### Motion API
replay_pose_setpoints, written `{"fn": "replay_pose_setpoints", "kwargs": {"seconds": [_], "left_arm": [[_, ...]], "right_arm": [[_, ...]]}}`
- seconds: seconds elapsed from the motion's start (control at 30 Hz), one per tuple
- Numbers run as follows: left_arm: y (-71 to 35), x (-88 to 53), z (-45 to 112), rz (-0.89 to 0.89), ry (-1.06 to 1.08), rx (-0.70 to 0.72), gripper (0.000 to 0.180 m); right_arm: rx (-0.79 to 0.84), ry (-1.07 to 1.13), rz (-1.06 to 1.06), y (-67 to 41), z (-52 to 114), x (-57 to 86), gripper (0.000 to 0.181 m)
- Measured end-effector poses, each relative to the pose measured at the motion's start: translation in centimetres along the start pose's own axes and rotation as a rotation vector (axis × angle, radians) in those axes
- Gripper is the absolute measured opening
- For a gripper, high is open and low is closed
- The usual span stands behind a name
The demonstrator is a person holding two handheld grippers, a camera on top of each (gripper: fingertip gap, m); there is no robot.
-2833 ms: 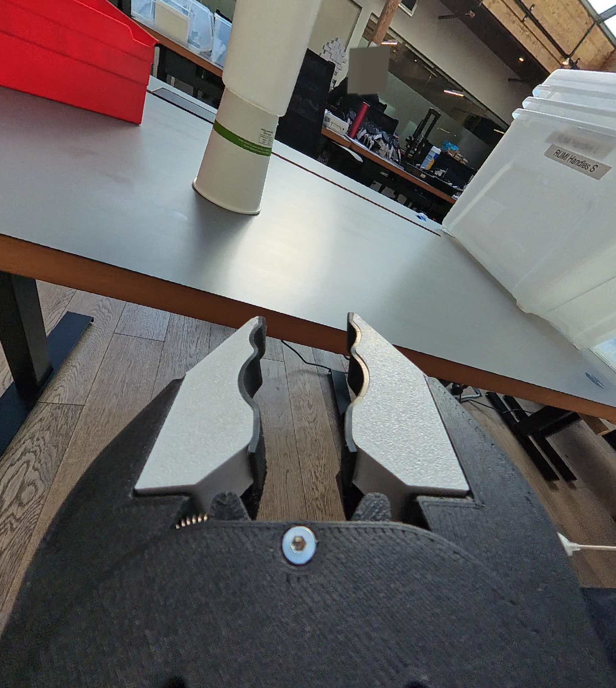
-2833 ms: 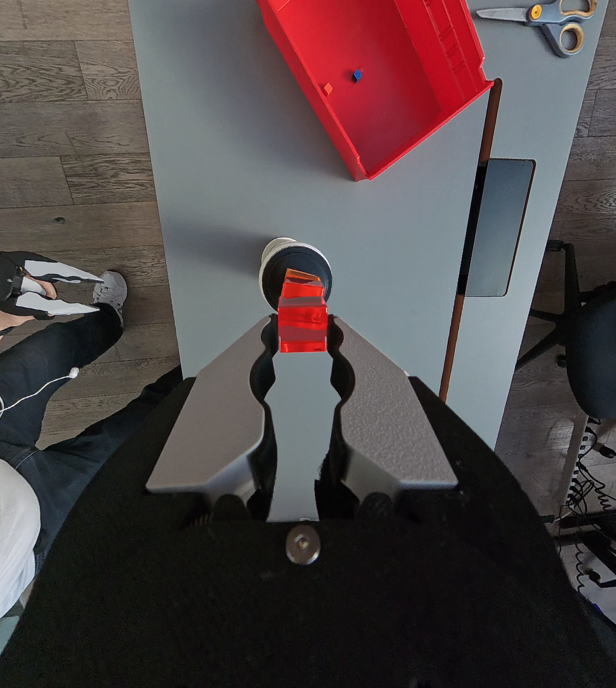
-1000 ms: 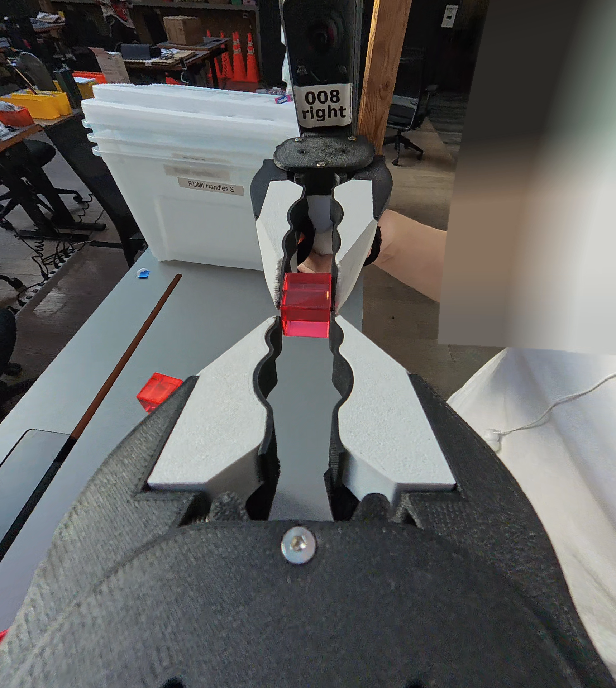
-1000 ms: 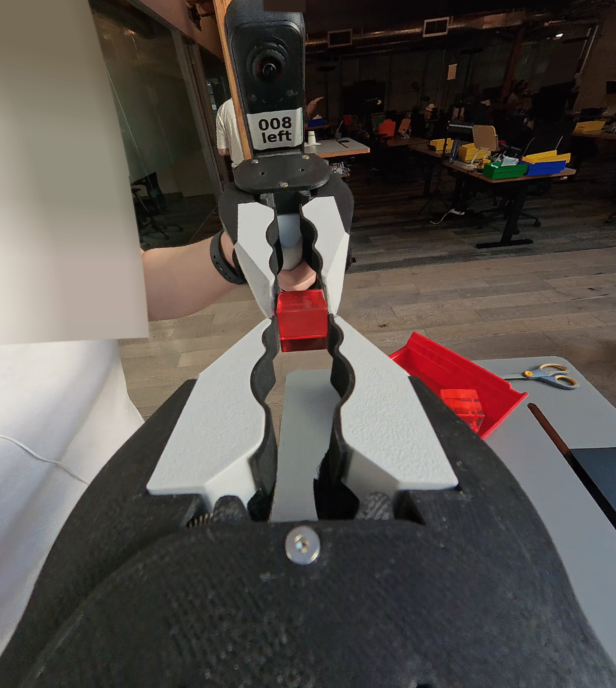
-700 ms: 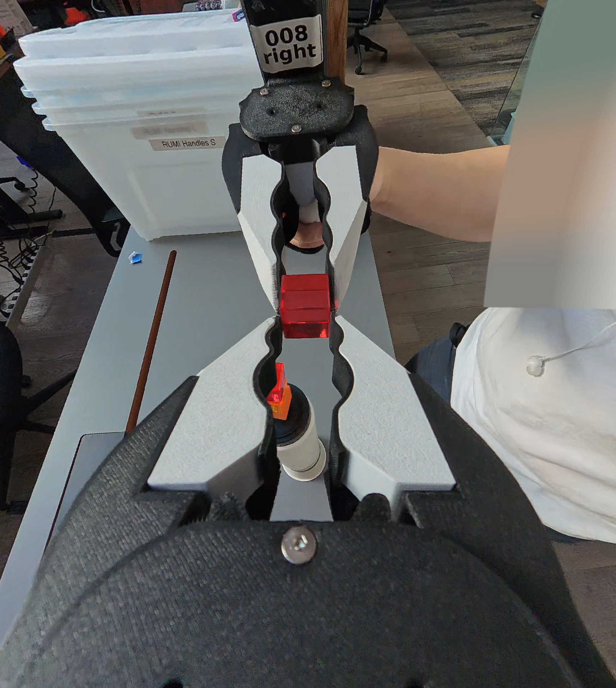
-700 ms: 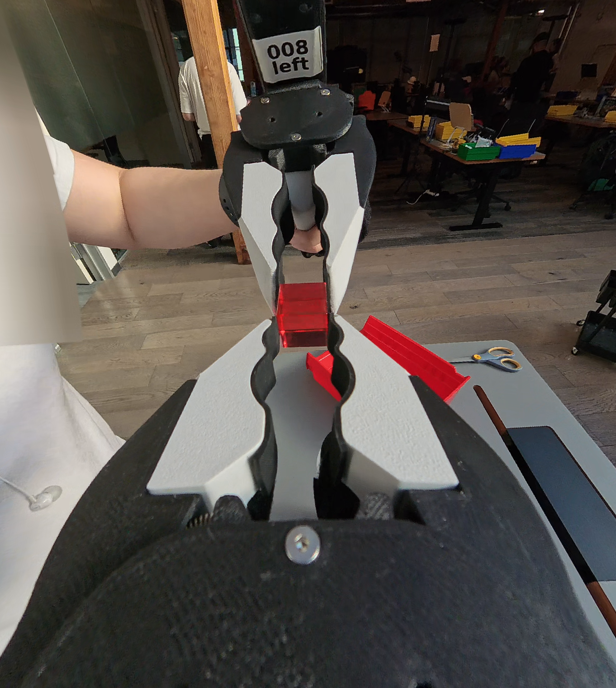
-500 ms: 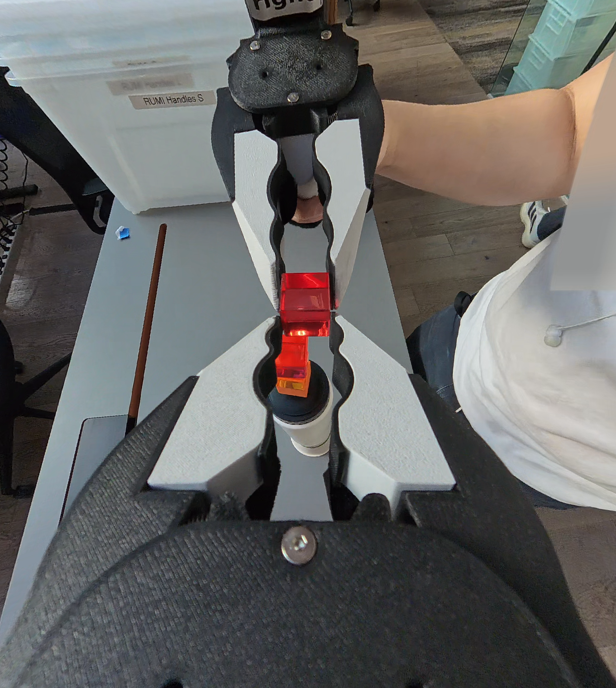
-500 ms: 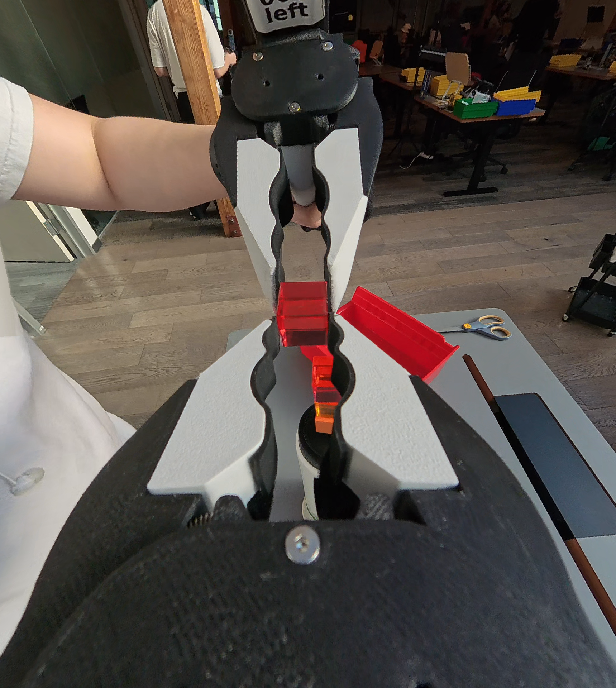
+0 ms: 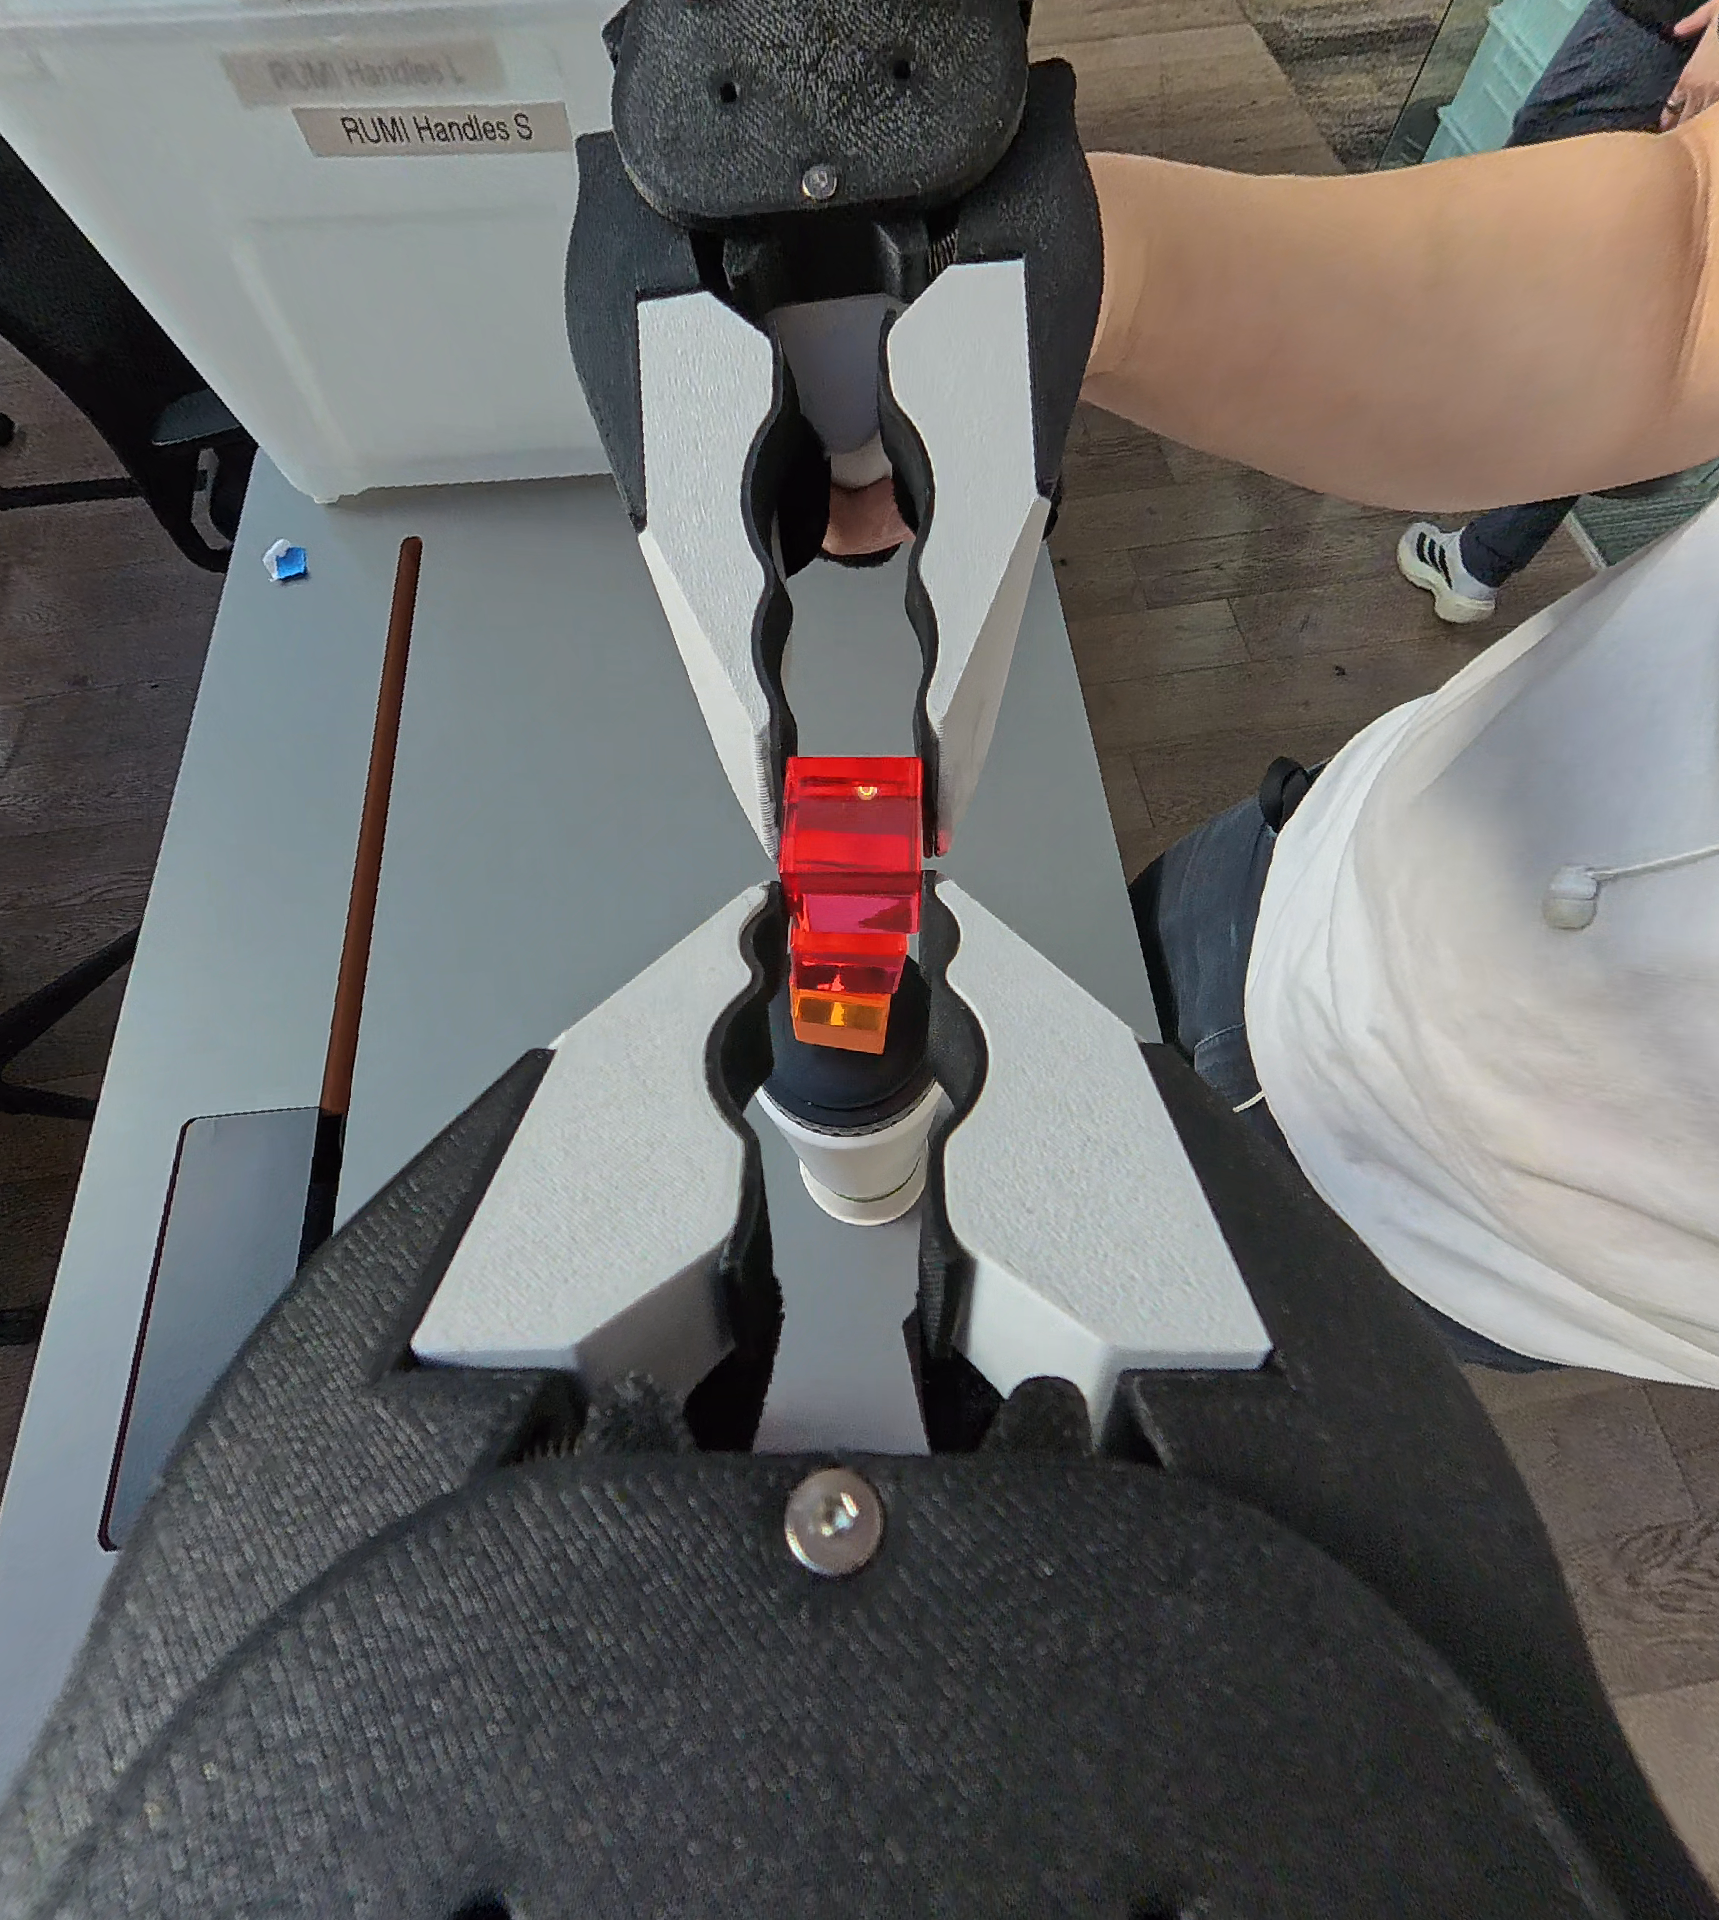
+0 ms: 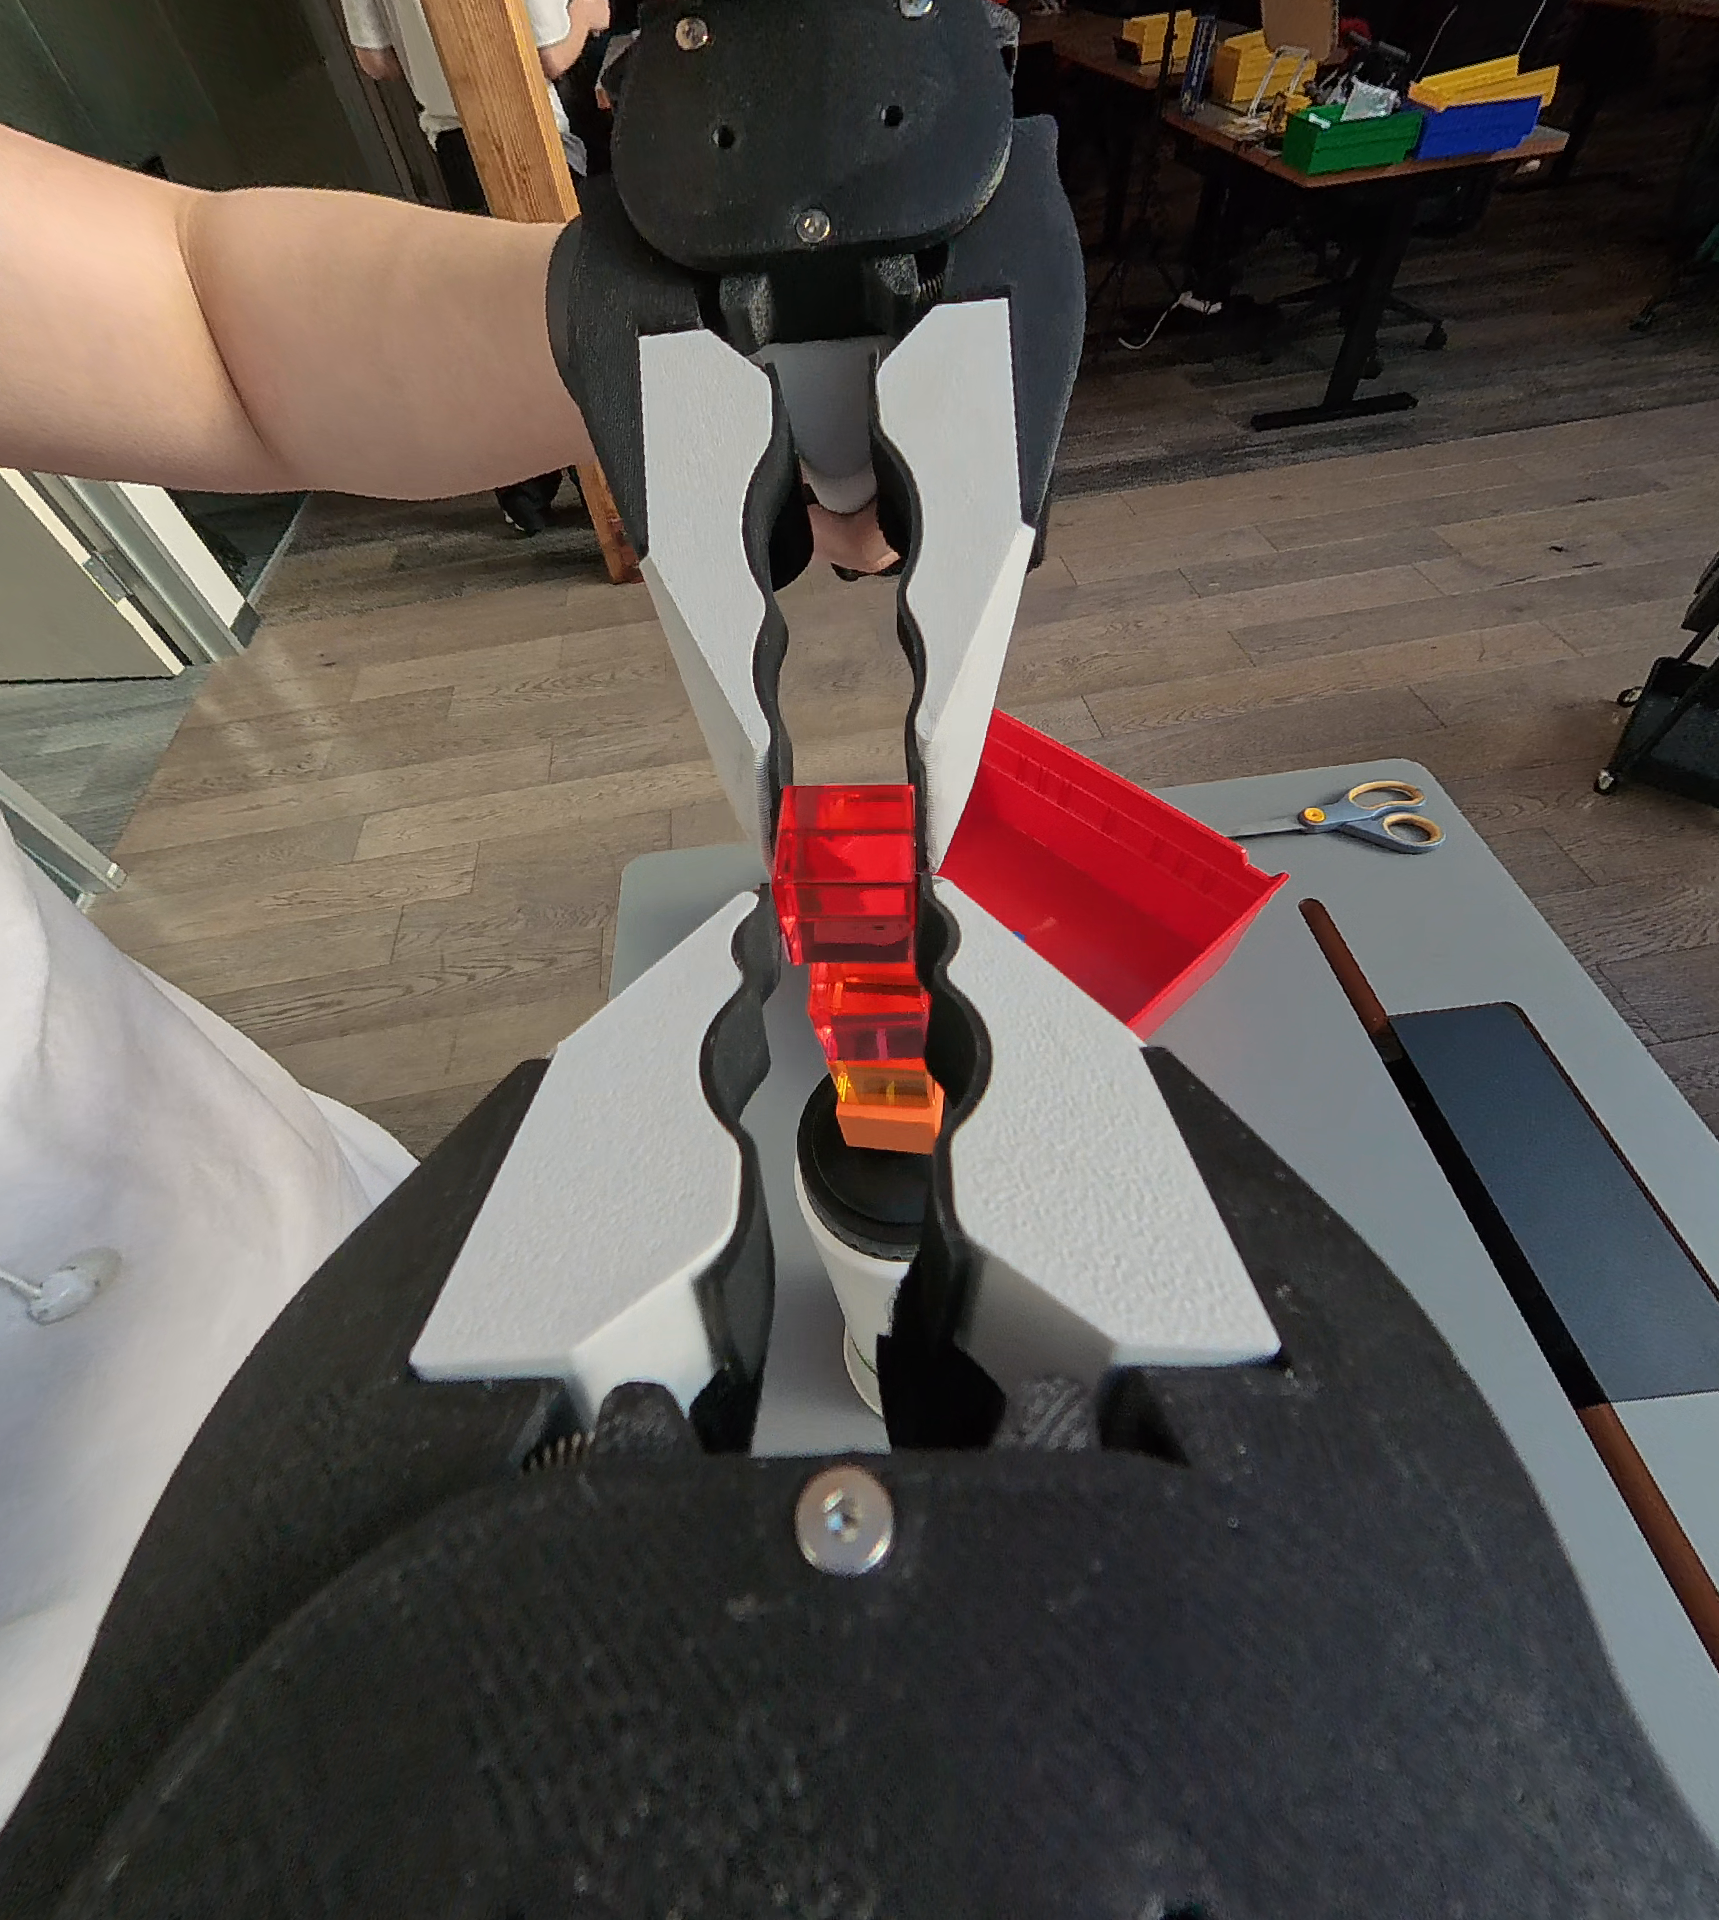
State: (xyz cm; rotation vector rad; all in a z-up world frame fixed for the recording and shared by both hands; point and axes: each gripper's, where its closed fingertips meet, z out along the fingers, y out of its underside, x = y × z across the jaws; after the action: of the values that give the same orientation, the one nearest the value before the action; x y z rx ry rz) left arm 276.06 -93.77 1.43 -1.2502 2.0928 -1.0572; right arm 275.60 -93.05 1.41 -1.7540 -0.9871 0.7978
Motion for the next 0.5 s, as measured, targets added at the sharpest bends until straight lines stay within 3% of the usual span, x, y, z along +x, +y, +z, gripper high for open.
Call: {"fn": "replay_pose_setpoints", "kwargs": {"seconds": [0.5], "left_arm": [[0.65, -0.40, 0.69, -0.010, 0.007, -0.016, 0.023]], "right_arm": [[0.004, -0.015, 0.021, 0.76, 0.10, 0.59, 0.024]]}}
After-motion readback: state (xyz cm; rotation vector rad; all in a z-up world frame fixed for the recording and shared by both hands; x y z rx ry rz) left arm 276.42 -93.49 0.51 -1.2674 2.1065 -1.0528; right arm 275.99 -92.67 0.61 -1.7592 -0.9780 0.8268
